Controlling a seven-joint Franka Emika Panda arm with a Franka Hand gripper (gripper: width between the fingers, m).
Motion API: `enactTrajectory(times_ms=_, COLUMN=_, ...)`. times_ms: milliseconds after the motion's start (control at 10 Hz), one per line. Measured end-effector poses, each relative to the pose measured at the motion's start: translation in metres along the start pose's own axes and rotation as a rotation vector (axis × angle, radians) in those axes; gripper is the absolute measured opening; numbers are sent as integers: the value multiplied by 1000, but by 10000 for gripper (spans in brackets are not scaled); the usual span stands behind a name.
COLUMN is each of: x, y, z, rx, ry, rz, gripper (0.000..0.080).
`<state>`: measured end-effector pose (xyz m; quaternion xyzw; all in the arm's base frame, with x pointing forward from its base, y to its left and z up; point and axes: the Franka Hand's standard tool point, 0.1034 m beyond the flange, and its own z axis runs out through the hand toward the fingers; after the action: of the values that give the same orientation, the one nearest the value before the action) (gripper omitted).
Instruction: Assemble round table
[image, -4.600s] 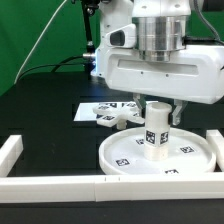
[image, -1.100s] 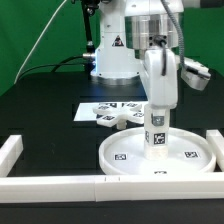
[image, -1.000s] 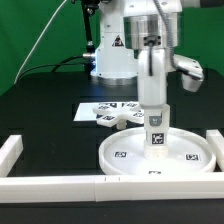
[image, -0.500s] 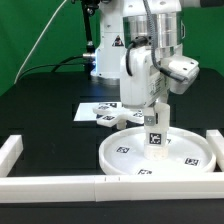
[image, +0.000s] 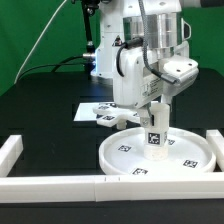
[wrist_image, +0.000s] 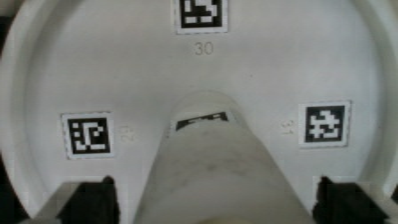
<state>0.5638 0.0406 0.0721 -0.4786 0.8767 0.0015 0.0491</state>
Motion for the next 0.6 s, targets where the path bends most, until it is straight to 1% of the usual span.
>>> enactTrajectory(times_ms=100, x=-1, y=0, z=-1, rx=0, ry=-2, rz=-13, gripper=633)
enactTrajectory(times_ms=200, x=-5, y=-1, z=-10, rx=2, ry=-16, rz=-66, gripper=646)
enactTrajectory(times_ms=300, x=-8, y=-3, z=-20, rx=11, ry=-34, rz=-103, gripper=646)
enactTrajectory(times_ms=400, x=-10, y=-4, z=-24, rx=16, ry=-41, rz=-111, gripper=649)
enactTrajectory(times_ms=600, x=-8, y=-2, z=-19, rx=11, ry=-32, rz=-115, gripper=648)
